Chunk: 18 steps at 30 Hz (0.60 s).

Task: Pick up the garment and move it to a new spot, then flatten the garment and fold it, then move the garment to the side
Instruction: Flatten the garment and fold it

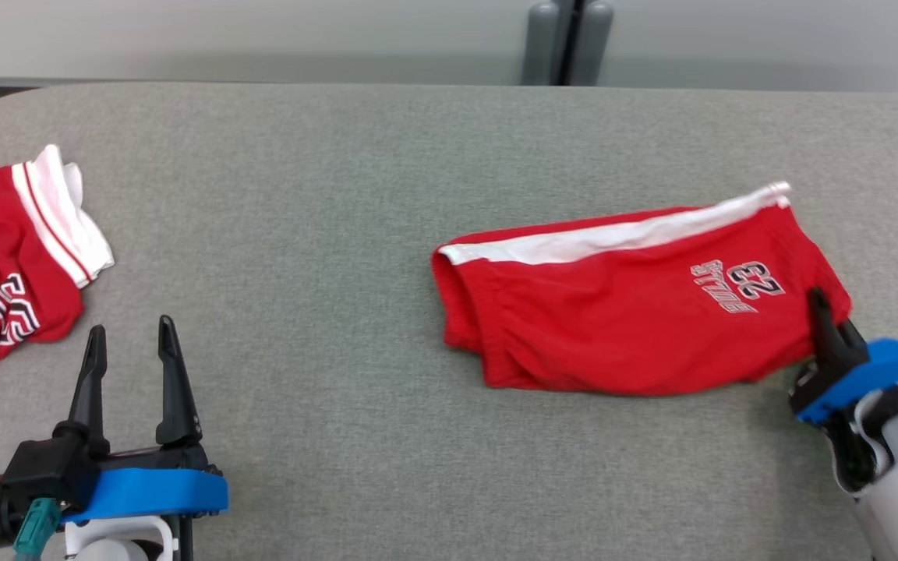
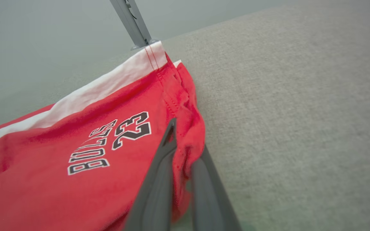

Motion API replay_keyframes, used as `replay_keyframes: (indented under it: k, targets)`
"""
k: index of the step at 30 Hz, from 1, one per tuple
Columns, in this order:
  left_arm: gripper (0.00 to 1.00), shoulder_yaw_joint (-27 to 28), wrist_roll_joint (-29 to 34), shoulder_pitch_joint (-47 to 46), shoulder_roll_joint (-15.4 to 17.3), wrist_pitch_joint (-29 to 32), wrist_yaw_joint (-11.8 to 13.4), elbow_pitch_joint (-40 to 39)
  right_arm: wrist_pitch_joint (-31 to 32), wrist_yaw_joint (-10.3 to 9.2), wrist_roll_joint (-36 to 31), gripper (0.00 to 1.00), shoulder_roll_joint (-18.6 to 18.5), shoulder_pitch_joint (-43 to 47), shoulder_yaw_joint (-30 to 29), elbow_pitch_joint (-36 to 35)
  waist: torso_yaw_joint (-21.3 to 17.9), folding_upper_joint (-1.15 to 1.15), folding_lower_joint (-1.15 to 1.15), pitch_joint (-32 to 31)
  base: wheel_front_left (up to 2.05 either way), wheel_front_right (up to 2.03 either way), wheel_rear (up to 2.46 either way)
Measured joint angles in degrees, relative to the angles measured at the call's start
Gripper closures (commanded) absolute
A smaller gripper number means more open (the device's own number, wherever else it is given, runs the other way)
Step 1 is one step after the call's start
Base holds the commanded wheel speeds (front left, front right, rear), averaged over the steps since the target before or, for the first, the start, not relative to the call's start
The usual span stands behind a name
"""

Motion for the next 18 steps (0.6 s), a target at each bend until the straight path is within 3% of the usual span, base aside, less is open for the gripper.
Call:
replay_keyframes:
  k: [8, 18]
  targets:
    - [0.0, 0.9, 0.57, 0.98, -0.01, 0.0, -0.14, -0.26, -0.07, -0.01, -0.09, 1.0, -2.1, 7.79, -5.19, -5.61, -2.77, 0.0, 0.0, -0.62, 0.0, 0.0, 0.0]
    - [0.0, 1.3, 1.0, 0.99, 0.0, 0.0, -0.74, 0.54, -0.08, -0.01, -3.44, 1.0, 2.37, 7.84, -6.81, -16.05, -3.47, 0.0, 0.0, -2.01, 0.0, 0.0, 0.0]
